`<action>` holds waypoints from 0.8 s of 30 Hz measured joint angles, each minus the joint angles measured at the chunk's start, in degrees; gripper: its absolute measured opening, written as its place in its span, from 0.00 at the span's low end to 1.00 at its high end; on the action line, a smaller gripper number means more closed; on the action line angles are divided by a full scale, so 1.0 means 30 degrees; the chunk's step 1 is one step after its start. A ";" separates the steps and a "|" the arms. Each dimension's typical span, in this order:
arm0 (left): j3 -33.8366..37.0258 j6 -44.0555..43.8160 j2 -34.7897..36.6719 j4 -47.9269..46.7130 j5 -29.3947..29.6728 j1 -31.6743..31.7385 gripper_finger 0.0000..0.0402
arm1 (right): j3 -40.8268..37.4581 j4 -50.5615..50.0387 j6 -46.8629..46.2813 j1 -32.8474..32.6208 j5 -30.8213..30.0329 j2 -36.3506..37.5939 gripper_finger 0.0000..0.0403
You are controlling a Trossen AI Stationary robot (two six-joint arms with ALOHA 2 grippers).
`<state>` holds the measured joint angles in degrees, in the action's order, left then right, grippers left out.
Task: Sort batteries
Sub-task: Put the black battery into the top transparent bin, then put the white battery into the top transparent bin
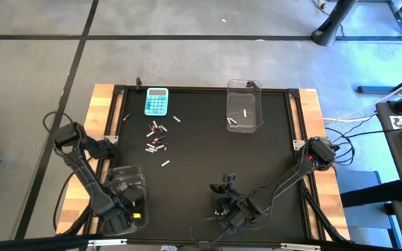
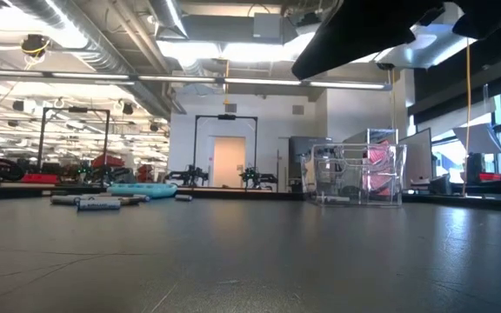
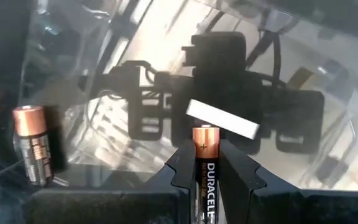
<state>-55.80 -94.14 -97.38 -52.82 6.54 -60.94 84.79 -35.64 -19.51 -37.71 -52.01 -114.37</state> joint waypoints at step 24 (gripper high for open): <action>-0.2034 0.0451 0.5806 -0.6031 0.1982 0.0582 0.41 | 0.0000 -0.1470 0.2710 -0.2004 0.0522 0.4703 0.01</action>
<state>-61.90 -92.79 -79.97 -70.91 12.49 -59.19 84.79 -40.05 -11.38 -43.73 -50.45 -100.26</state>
